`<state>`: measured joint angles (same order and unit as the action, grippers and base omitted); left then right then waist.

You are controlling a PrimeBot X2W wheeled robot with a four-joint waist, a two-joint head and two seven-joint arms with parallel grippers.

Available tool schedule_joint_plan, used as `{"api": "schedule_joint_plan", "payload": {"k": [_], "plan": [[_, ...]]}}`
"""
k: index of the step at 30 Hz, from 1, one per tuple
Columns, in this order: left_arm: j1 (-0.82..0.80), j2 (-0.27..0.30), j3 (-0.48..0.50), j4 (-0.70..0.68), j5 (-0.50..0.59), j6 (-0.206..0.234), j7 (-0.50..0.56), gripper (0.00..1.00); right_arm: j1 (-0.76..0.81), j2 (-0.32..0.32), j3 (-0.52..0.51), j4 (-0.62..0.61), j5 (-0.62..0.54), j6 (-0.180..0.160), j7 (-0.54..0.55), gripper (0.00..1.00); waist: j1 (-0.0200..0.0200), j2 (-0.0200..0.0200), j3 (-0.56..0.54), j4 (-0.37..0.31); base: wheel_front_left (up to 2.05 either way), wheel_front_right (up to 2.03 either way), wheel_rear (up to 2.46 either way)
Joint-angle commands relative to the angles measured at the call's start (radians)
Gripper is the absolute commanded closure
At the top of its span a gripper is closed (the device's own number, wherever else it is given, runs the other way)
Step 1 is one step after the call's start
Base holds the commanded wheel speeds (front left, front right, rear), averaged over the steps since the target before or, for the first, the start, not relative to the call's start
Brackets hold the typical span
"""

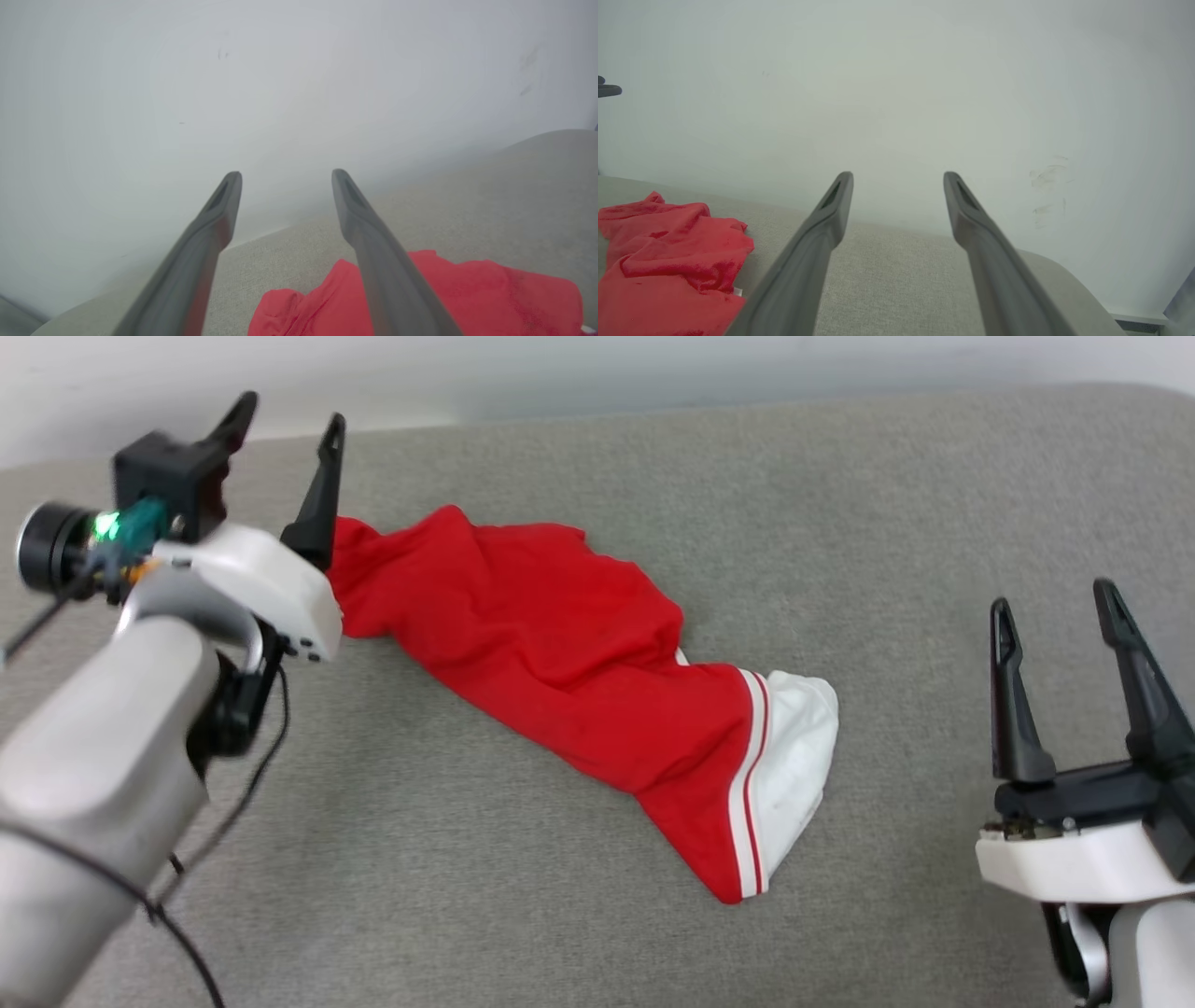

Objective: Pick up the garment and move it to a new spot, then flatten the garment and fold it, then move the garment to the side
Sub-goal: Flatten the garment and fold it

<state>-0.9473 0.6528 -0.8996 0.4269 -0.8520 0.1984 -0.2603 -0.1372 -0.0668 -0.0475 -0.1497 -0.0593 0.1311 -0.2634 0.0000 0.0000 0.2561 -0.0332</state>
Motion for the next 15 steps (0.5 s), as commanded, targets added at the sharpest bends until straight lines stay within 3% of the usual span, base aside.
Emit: {"api": "schedule_joint_plan", "payload": {"k": [1, 4, 7, 10, 15], "plan": [[0.07, 0.006, 0.05, -0.048, 0.029, 0.037, -0.005, 0.0, -0.024, -0.024, 0.009, 0.007, -0.004, -0.001, -0.002, 0.0, 0.0, 0.0, -0.023, 0.022, 0.0, 0.0, 0.0], [0.227, -0.005, 0.193, -0.201, 0.111, 0.127, -0.005, 0.0, -0.061, -0.086, 0.05, 0.043, 0.004, -0.001, -0.002, 0.0, 0.0, 0.0, -0.041, 0.034, 0.0, 0.0, 0.0], [0.387, -0.034, 0.314, -0.308, 0.192, 0.187, -0.005, 0.0, -0.098, -0.16, 0.105, 0.114, 0.031, -0.001, -0.002, 0.0, 0.0, 0.0, -0.057, 0.045, 0.0, 0.0, 0.0], [0.524, -0.073, 0.418, -0.391, 0.263, 0.22, -0.005, 0.0, -0.149, -0.243, 0.191, 0.176, 0.077, -0.001, 0.063, 0.0, 0.0, 0.0, -0.071, 0.054, 0.0, 0.0, 0.0], [0.713, -0.166, 0.53, -0.487, 0.385, 0.24, -0.005, 0.0, -0.251, -0.402, 0.387, 0.212, 0.224, -0.001, 0.32, 0.0, 0.0, 0.0, -0.082, 0.068, 0.0, 0.0, 0.0]]}}
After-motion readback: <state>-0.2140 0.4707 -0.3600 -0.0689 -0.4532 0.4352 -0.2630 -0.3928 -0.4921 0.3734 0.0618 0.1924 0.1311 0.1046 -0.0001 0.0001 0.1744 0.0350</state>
